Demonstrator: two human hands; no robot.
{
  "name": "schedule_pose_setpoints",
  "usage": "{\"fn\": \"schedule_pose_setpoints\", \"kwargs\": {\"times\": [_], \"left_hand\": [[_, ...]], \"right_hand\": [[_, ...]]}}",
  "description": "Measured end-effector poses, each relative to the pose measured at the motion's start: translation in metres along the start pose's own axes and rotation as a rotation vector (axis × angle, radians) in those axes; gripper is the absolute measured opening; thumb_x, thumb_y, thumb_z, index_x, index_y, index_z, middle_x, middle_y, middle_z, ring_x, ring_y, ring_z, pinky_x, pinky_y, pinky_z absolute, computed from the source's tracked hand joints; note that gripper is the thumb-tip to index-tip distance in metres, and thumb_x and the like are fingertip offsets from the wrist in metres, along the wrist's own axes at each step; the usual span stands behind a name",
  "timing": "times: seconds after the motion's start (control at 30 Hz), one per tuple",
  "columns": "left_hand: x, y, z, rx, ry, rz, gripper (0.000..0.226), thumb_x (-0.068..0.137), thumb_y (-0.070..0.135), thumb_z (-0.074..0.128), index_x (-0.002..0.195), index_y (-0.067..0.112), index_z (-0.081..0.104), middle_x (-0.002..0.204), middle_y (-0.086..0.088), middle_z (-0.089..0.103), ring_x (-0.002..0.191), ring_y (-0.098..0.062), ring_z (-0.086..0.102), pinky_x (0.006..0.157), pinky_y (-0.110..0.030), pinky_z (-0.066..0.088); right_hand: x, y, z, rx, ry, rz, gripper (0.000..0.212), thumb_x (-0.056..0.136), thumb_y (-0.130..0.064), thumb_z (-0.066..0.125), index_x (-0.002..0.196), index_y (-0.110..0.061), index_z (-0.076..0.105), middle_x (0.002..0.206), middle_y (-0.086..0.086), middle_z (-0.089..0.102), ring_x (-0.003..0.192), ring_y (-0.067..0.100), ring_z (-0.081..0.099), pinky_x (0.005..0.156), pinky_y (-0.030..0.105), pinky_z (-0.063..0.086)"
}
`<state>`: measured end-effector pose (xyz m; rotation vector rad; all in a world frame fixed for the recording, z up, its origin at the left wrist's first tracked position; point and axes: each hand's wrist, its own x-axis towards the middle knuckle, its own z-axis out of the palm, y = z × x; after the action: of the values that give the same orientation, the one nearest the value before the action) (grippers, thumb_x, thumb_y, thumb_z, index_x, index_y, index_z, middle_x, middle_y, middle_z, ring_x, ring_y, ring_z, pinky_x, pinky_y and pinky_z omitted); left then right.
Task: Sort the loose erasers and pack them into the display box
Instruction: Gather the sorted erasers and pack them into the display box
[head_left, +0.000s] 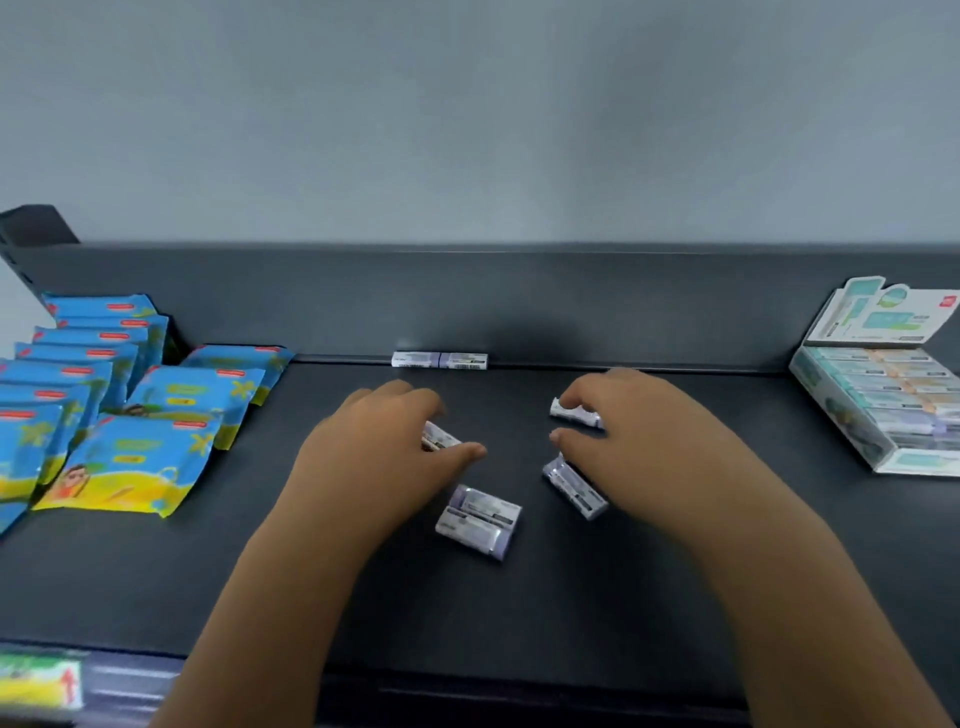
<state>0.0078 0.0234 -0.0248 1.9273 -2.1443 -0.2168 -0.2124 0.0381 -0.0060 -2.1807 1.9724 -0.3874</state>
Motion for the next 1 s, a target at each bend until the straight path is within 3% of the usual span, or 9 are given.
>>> {"fn": "schedule_pose_setpoints", "kwargs": {"times": [0.13, 0.2, 0.4, 0.57, 0.77, 0.87, 1.0], "left_hand": [[0.013, -0.024, 0.002, -0.022, -0.063, 0.145, 0.039, 0.093, 0.038, 0.06, 0.132, 0.041, 0.058, 0.134, 0.019, 0.057, 0.123, -0.016, 0.05, 0.097, -0.041, 0.049], [0.017, -0.029, 0.005, 0.004, -0.067, 0.199, 0.041, 0.094, 0.029, 0.058, 0.132, 0.042, 0.058, 0.131, 0.019, 0.059, 0.119, -0.016, 0.051, 0.095, -0.041, 0.051], [0.022, -0.028, 0.012, 0.117, -0.004, 0.264, 0.015, 0.094, 0.037, 0.056, 0.105, 0.031, 0.065, 0.102, 0.008, 0.058, 0.103, -0.019, 0.05, 0.075, -0.035, 0.049], [0.02, -0.022, 0.009, 0.097, 0.003, 0.251, 0.013, 0.091, 0.037, 0.055, 0.095, 0.028, 0.063, 0.095, 0.007, 0.054, 0.093, -0.017, 0.054, 0.065, -0.031, 0.043], [0.013, -0.001, -0.003, -0.013, -0.007, 0.246, 0.008, 0.086, 0.031, 0.054, 0.087, 0.027, 0.06, 0.088, 0.006, 0.056, 0.08, -0.014, 0.056, 0.068, -0.036, 0.053], [0.012, 0.013, -0.006, -0.023, 0.01, 0.245, 0.01, 0.087, 0.031, 0.052, 0.091, 0.03, 0.061, 0.089, 0.008, 0.059, 0.083, -0.012, 0.056, 0.071, -0.037, 0.054], [0.009, 0.039, -0.007, -0.057, 0.033, 0.242, 0.01, 0.088, 0.034, 0.053, 0.092, 0.032, 0.061, 0.088, 0.01, 0.061, 0.083, -0.009, 0.056, 0.072, -0.037, 0.053]], "right_hand": [[0.019, -0.012, 0.016, -0.072, -0.028, 0.079, 0.034, 0.097, -0.041, 0.051, 0.126, -0.024, 0.06, 0.124, -0.001, 0.058, 0.119, 0.023, 0.053, 0.094, 0.043, 0.05], [0.025, -0.014, 0.026, -0.14, -0.077, 0.098, 0.033, 0.097, -0.035, 0.049, 0.124, -0.019, 0.06, 0.124, 0.003, 0.059, 0.12, 0.027, 0.052, 0.096, 0.044, 0.05], [0.03, -0.015, 0.035, -0.139, 0.024, 0.119, 0.033, 0.089, -0.019, 0.059, 0.12, -0.029, 0.063, 0.118, -0.002, 0.061, 0.115, 0.026, 0.054, 0.092, 0.042, 0.051], [0.032, -0.016, 0.037, -0.162, 0.068, 0.168, 0.038, 0.087, -0.015, 0.057, 0.119, -0.032, 0.065, 0.113, 0.0, 0.062, 0.111, 0.028, 0.056, 0.088, 0.038, 0.05], [0.031, -0.02, 0.033, -0.181, 0.101, 0.181, 0.021, 0.086, -0.021, 0.055, 0.099, -0.024, 0.071, 0.099, -0.002, 0.058, 0.096, 0.025, 0.059, 0.078, 0.033, 0.048], [0.026, -0.016, 0.023, -0.076, 0.176, 0.149, 0.02, 0.086, -0.024, 0.057, 0.097, -0.019, 0.073, 0.096, -0.001, 0.061, 0.09, 0.023, 0.059, 0.077, 0.035, 0.053], [0.007, -0.003, -0.004, 0.088, 0.276, 0.112, 0.014, 0.085, -0.025, 0.065, 0.094, -0.024, 0.076, 0.089, -0.005, 0.065, 0.085, 0.017, 0.062, 0.079, 0.034, 0.052]]}}
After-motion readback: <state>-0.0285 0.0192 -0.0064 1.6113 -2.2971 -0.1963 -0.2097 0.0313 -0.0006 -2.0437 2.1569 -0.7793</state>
